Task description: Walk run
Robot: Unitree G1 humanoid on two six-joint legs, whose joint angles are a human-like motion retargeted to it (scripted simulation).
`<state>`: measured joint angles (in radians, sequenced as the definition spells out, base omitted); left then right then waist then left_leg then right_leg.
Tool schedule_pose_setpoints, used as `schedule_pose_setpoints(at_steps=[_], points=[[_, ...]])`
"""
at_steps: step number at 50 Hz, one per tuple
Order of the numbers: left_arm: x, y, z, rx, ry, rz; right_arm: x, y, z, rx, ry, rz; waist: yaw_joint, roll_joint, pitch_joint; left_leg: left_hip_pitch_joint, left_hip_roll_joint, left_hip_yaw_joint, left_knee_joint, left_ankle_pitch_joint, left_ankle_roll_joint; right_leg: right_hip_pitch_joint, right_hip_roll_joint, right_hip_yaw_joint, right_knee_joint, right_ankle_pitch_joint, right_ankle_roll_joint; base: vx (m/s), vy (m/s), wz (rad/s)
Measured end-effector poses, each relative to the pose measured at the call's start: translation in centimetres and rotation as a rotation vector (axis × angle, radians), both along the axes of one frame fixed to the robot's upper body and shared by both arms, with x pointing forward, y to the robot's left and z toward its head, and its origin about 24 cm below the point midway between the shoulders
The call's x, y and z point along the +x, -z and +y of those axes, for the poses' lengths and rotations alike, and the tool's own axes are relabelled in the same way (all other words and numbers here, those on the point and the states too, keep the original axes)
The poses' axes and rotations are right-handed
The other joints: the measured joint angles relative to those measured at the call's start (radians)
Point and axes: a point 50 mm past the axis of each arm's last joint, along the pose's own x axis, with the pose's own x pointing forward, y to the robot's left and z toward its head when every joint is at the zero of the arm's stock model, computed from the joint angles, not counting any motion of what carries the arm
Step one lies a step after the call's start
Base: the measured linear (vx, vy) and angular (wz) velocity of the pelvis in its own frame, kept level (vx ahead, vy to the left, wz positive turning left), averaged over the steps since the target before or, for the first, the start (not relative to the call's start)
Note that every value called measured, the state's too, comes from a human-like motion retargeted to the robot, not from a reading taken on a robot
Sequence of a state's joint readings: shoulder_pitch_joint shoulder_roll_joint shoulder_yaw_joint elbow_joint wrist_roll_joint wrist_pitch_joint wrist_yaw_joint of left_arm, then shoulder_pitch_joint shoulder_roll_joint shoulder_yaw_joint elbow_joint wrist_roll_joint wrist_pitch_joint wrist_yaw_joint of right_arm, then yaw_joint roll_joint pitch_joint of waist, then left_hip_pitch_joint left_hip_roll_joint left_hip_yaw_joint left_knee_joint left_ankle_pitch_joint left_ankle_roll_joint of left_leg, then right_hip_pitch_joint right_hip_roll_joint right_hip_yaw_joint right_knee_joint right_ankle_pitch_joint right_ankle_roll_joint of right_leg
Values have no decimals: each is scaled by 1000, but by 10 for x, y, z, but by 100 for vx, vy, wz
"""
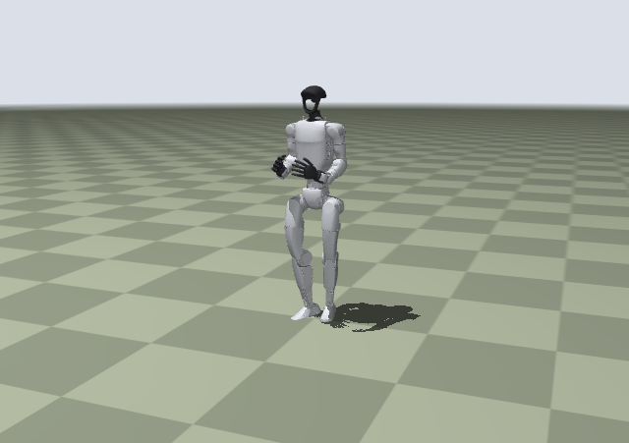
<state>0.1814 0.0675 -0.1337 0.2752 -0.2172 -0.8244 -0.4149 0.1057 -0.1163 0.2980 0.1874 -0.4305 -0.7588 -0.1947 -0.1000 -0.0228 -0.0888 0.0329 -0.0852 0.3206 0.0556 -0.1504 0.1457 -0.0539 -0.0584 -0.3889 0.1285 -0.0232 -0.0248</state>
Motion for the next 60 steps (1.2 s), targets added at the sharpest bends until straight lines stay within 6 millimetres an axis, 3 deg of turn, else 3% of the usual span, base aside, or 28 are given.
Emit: schedule_pose_setpoints(at_steps=[8, 10, 17, 25, 29, 34, 38, 40, 48, 52, 55, 60], points=[[15, 0, -4, 208, -57, 45, -5, -1, 0, -86, 165, -145, -23, -8, 45, 0, 12, 16, -3, -22, 10, -45, 0, 8, 66, 6, -3, -13, -1, -17], [15, 5, -9, 193, -43, 95, -7, -1, 1, -87, 188, -156, -29, -7, 63, 5, 18, 28, -5, -25, 11, -61, 0, 19, 97, 23, 5, -16, 1, -40], [15, 34, -25, -125, 150, 382, -9, 1, 4, -97, 231, -169, -52, 6, 121, 14, 47, 73, 0, -30, 2, -116, 1, 61, 195, 126, 67, -13, 1, -39], [17, 41, -32, -67, 303, 451, -12, 9, 0, -159, 235, -138, -95, 25, 123, 12, 76, 108, 0, -35, -15, -172, -4, 99, 226, 126, 149, -5, -4, -34], [21, 47, -34, -138, 337, 495, -13, 12, -2, -157, 242, -91, -92, 19, 117, 14, 78, 135, -4, -39, -26, -184, -51, 31, 164, 116, 101, -3, -7, -51], [27, 54, -36, -184, 387, 556, -9, 14, -5, -185, 261, -69, -80, 8, 121, 27, 76, 171, -9, -43, -46, -171, -119, -167, 46, 157, 58, 1, -12, -56], [38, 53, -33, -180, 380, 567, -7, 13, -8, -200, 287, -95, -70, 9, 124, 44, 92, 216, -12, -42, -72, -163, -109, -259, -19, 177, -13, 5, -19, -63], [45, 50, -31, -183, 364, 555, -6, 12, -8, -206, 300, -100, -56, 4, 120, 49, 95, 245, -9, -42, -87, -141, -111, -328, -37, 142, -4, 8, -32, -65], [63, 46, -41, -242, 315, 539, 0, 20, -16, -217, 266, 13, -126, 30, 176, 76, 150, 203, 28, -1, -151, -98, -41, -242, -62, 66, -37, 6, -22, 6], [69, 43, -44, -283, 286, 524, 3, 33, -33, -132, 355, 132, -125, 40, 195, 86, 182, 219, 64, 46, -191, -78, -6, -218, -83, 41, -63, 12, -23, -32], [72, 39, -37, -285, 261, 497, 5, 55, -50, -64, 483, 257, -140, 42, 200, 75, 208, 209, 114, 106, -220, -65, 12, -201, -95, 24, -70, 15, -26, -30], [67, 37, -18, -296, 183, 472, -14, 123, -81, -87, 660, 671, -151, 5, 192, 41, 234, 204, 264, 240, -220, -53, 24, -127, -112, 8, -90, 18, -26, -65]])
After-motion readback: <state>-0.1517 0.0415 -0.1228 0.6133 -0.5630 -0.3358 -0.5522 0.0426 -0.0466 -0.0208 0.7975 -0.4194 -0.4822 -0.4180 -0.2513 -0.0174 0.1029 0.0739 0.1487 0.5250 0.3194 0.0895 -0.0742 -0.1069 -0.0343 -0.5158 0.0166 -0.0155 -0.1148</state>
